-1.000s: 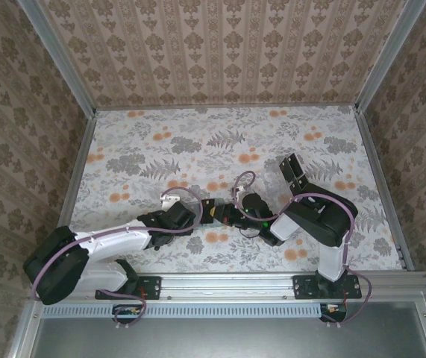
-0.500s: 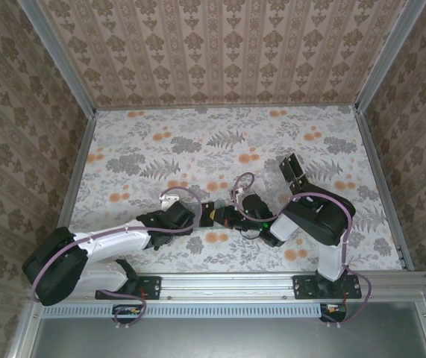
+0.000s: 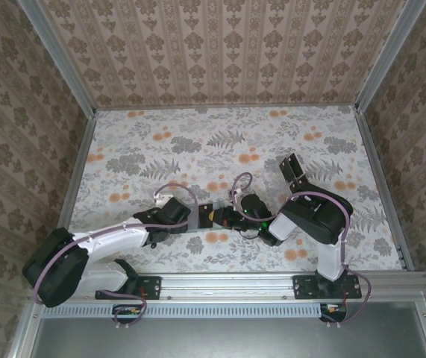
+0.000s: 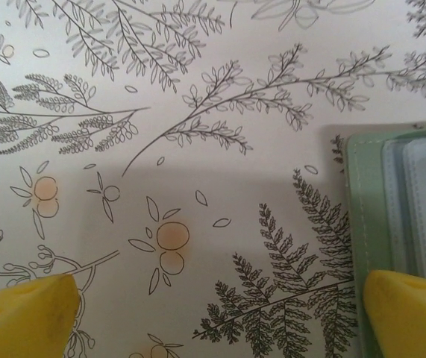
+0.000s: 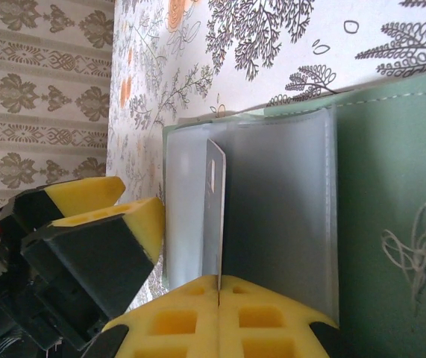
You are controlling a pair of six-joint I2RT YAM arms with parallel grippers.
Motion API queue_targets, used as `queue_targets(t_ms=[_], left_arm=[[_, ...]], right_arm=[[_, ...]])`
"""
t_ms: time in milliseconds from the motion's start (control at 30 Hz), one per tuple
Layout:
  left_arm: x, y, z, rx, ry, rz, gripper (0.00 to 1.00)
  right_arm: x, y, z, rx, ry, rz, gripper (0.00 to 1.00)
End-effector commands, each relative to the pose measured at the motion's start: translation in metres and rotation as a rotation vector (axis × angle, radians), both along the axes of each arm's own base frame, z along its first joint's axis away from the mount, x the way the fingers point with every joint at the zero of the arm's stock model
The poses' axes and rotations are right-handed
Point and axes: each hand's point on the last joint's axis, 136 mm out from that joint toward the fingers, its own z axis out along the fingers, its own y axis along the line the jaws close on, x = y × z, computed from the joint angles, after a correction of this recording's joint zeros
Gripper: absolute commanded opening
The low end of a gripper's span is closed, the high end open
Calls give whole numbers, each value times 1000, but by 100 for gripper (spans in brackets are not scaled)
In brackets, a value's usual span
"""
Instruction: Put the credit cards into the card holder
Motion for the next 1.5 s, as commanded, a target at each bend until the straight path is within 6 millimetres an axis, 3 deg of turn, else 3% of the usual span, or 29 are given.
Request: queue_targets(t_ms=[0,567,1033,1467], left_arm=[[-1,0,-4,0,27,14,100],[-4,0,-12,-2,43,10,100],[-6,-1,-14,-4,46,6,100],[-3,-4,-2,-23,19,-4,100]], right_arm=[[-7,0,-15,-29,57,20,0],[-13,-3,-23,-34,143,10,0],[-8,11,-25,-32,140,55,0],[-9,11,-34,-138,169,70,1]])
